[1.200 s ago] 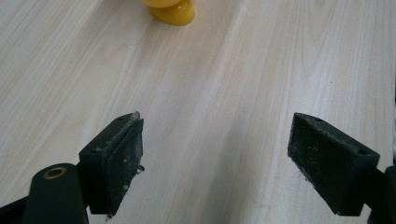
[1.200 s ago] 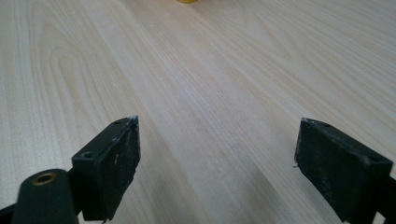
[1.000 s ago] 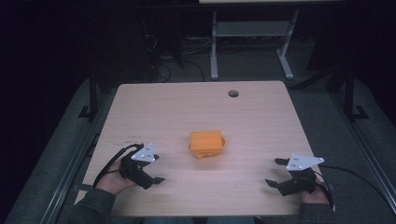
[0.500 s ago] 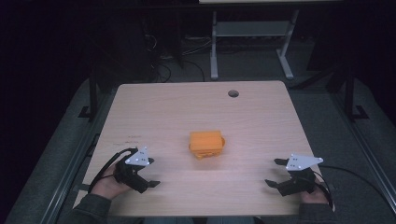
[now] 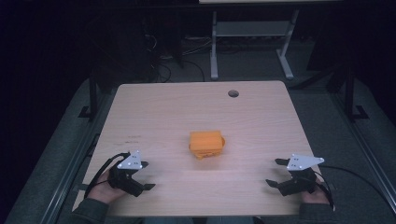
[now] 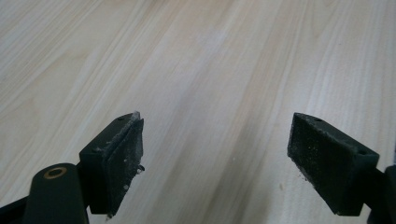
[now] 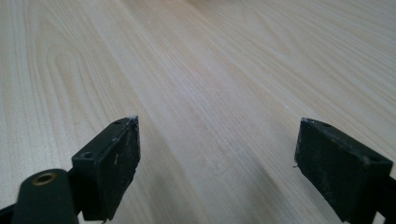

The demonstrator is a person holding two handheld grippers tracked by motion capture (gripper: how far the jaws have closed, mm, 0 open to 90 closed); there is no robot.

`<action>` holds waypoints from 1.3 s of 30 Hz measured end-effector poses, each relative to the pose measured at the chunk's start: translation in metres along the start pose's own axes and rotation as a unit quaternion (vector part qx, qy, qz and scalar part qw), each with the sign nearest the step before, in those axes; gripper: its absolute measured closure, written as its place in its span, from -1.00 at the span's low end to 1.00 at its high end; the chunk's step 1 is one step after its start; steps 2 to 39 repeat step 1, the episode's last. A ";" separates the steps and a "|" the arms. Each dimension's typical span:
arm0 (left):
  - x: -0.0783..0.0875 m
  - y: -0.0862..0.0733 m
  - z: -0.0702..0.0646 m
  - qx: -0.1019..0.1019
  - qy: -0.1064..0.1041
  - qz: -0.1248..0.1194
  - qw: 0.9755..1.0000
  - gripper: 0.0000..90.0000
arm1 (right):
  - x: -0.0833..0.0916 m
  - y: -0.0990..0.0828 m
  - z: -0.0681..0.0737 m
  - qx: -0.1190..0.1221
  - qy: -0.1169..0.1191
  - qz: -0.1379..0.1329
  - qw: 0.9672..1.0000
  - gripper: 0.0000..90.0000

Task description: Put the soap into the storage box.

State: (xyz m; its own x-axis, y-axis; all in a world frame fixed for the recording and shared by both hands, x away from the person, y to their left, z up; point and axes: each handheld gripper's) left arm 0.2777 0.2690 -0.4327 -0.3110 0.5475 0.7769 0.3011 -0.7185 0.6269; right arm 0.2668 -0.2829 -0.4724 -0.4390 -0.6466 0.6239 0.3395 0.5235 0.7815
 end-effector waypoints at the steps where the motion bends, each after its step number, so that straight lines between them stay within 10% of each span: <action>1: 0.000 -0.001 0.001 0.002 0.004 -0.001 1.000 -0.61 | 0.000 0.000 0.000 0.000 0.000 0.000 1.000 -0.70; 39: 0.000 -0.001 0.001 0.002 0.004 -0.001 1.000 -0.61 | 0.000 0.000 0.000 0.000 0.000 0.000 1.000 -0.70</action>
Point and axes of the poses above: each handheld gripper's, and its own axes: x roughly backward along the jaws, y roughly out of its top, z roughly to its left, and after that the axes turned 2 degrees about y, right-handed
